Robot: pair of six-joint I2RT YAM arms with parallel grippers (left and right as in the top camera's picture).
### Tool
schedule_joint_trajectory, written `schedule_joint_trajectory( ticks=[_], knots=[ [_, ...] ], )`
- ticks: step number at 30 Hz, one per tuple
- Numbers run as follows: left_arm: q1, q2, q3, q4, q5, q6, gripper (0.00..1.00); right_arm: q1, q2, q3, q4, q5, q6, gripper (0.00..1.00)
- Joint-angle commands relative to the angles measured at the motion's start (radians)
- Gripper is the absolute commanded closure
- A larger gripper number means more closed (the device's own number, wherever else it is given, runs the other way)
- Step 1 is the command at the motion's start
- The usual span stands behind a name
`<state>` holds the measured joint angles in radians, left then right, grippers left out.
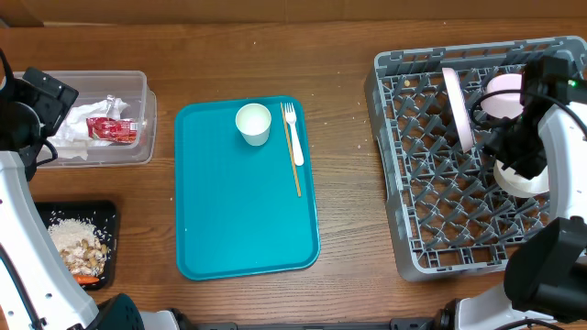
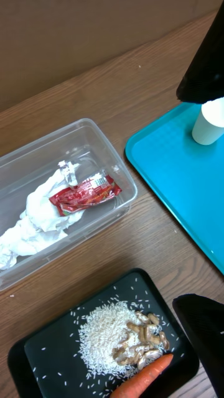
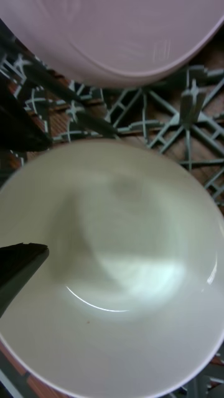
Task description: Sort waste into correct bins and load items into the dishwasher
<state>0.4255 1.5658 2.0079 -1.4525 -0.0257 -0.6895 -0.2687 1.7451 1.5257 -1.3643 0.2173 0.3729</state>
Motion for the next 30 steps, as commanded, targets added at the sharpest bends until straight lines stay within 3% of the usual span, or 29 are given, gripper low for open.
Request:
schedule_joint_trajectory(
  ticks=[1, 8, 13, 18, 27, 30],
  knots=[
    [0.000, 0.000, 0.003, -0.003, 0.000, -0.014, 0.00, -0.007, 0.008, -0.052, 0.042, 0.044, 0.024, 0.50],
    [0.000, 0.000, 0.003, -0.003, 0.000, -0.014, 0.00, -0.007, 0.008, -0.073, 0.075, 0.044, 0.024, 0.51],
    [0.000, 0.000, 0.003, -0.003, 0.000, -0.014, 0.00, -0.007, 0.008, -0.072, 0.089, 0.044, 0.024, 0.73],
    [0.000, 0.000, 0.003, -0.003, 0.000, -0.014, 0.00, -0.007, 0.008, -0.071, 0.105, 0.044, 0.024, 0.77],
    [0.000, 0.000, 0.003, -0.003, 0.000, -0.014, 0.00, -0.007, 0.008, -0.003, 0.102, 0.044, 0.024, 0.96],
    [0.000, 0.000, 0.003, -0.003, 0.000, -0.014, 0.00, -0.007, 0.008, 0.033, 0.094, 0.043, 0.024, 0.96]
  ],
)
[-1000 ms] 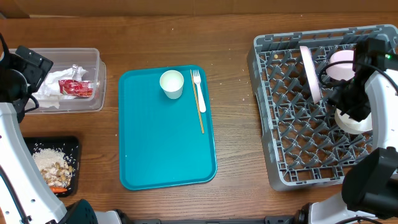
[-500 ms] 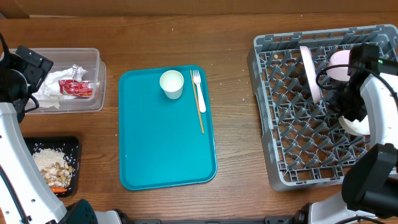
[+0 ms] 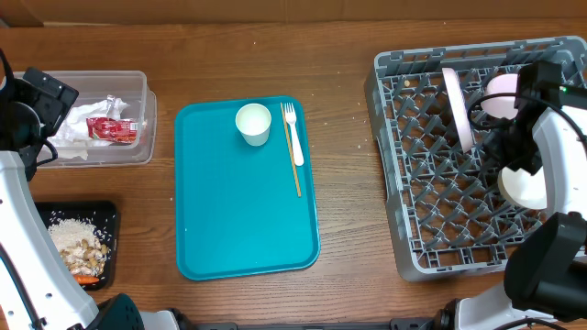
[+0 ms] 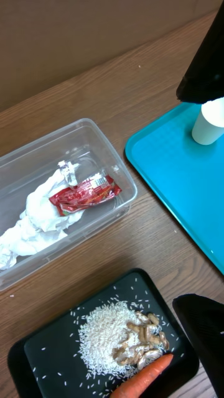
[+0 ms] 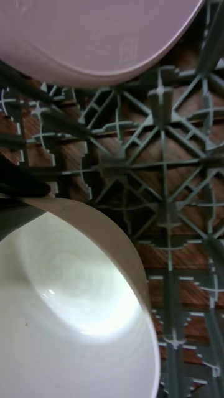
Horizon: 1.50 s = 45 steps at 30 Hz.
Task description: Sort waste into correct bins and load items into the dishwasher
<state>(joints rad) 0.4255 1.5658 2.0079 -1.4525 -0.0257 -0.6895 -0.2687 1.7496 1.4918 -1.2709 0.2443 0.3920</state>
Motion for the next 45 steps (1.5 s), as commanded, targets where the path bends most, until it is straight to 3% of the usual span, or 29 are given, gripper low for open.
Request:
schedule_joint_trajectory(
  ticks=[1, 5, 9, 15, 19, 31, 45],
  knots=[
    [0.000, 0.000, 0.003, -0.003, 0.000, -0.014, 0.00, -0.007, 0.003, 0.076, -0.001, 0.016, 0.005, 0.96],
    [0.000, 0.000, 0.003, -0.003, 0.000, -0.014, 0.00, -0.007, 0.003, 0.154, -0.028, -0.003, 0.005, 0.96],
    [0.000, 0.000, 0.003, -0.003, 0.000, -0.014, 0.00, -0.013, 0.001, 0.275, -0.055, -0.144, -0.028, 0.96],
    [0.000, 0.000, 0.003, -0.003, 0.000, -0.014, 0.00, -0.132, 0.021, 0.300, -0.009, -0.784, -0.309, 0.96],
    [0.000, 0.000, 0.003, -0.003, 0.000, -0.014, 0.00, -0.232, 0.055, 0.285, -0.023, -1.106, -0.422, 0.96],
    [0.000, 0.000, 0.003, -0.003, 0.000, -0.014, 0.00, -0.269, 0.067, 0.141, 0.014, -1.257, -0.451, 0.96],
    [0.000, 0.000, 0.003, -0.003, 0.000, -0.014, 0.00, -0.323, 0.082, 0.017, 0.150, -1.259, -0.380, 0.96]
  ],
)
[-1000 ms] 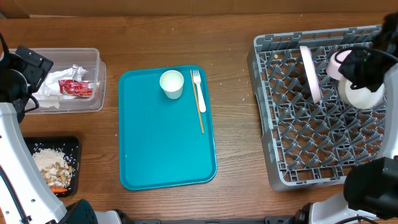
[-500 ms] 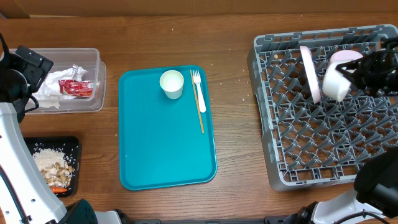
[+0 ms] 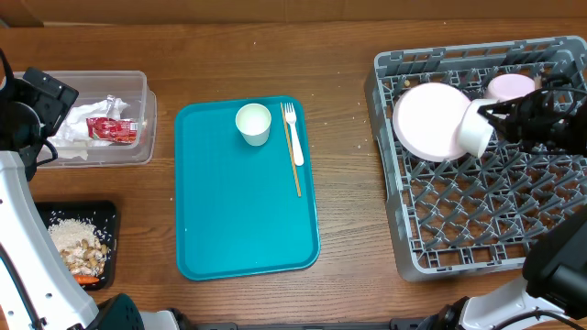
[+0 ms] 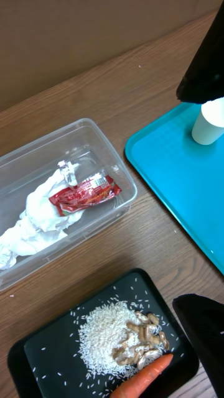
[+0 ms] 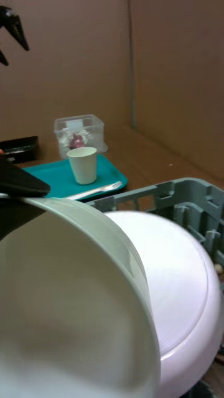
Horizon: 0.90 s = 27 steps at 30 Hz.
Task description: Sort waste into correct bins and load items into the dishwasher
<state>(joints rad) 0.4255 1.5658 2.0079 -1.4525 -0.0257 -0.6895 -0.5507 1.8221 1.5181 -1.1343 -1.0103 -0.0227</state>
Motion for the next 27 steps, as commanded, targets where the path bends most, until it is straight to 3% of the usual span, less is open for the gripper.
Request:
schedule_joint_trajectory(
  ticks=[1, 11, 21, 27],
  knots=[
    [0.000, 0.000, 0.003, -0.003, 0.000, -0.014, 0.00, -0.050, 0.009, -0.009, 0.013, -0.005, 0.034, 0.96],
    [0.000, 0.000, 0.003, -0.003, 0.000, -0.014, 0.00, -0.107, 0.009, -0.048, 0.001, -0.008, 0.015, 0.96],
    [0.000, 0.000, 0.003, -0.003, 0.000, -0.014, 0.00, -0.107, 0.009, -0.072, 0.012, -0.212, -0.012, 0.96],
    [0.000, 0.000, 0.003, -0.003, 0.000, -0.014, 0.00, -0.107, 0.009, -0.104, 0.001, -0.112, -0.012, 0.96]
  ],
)
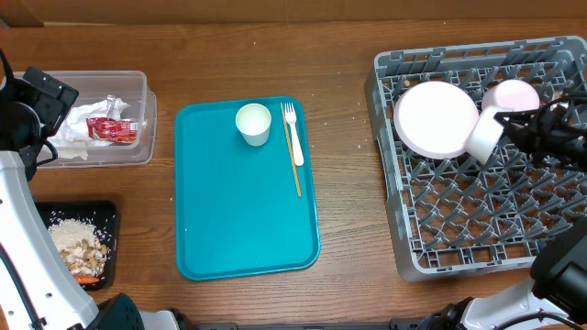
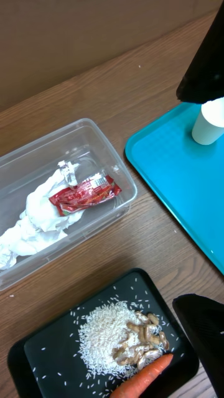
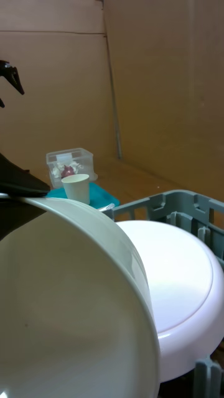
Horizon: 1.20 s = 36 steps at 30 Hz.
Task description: Sort waste into correct bins and load items into the dishwasher
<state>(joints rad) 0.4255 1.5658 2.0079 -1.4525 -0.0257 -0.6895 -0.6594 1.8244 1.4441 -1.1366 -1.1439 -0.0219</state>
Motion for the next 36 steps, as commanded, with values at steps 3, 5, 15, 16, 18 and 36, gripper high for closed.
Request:
schedule_joint_trajectory(
  ticks=[3, 5, 15, 16, 18, 36],
  knots=[
    [0.000, 0.000, 0.003, -0.003, 0.000, -0.014, 0.00, 0.002, 0.007, -0.036, 0.001, 0.087, -0.010, 0.96],
    [0.000, 0.000, 0.003, -0.003, 0.000, -0.014, 0.00, 0.000, 0.007, -0.035, 0.002, 0.124, -0.004, 0.96],
    [0.000, 0.000, 0.003, -0.003, 0.000, -0.014, 0.00, -0.057, 0.006, 0.132, -0.092, 0.392, 0.113, 0.95],
    [0.000, 0.000, 0.003, -0.003, 0.000, -0.014, 0.00, -0.059, 0.006, 0.161, -0.120, 0.465, 0.138, 0.95],
    [0.000, 0.000, 0.003, -0.003, 0.000, -0.014, 0.00, -0.060, 0.006, 0.216, -0.177, 0.631, 0.185, 0.94],
    [0.000, 0.000, 0.003, -0.003, 0.000, -0.014, 0.00, -0.059, -0.021, 0.261, -0.182, 1.073, 0.419, 0.41]
  ],
)
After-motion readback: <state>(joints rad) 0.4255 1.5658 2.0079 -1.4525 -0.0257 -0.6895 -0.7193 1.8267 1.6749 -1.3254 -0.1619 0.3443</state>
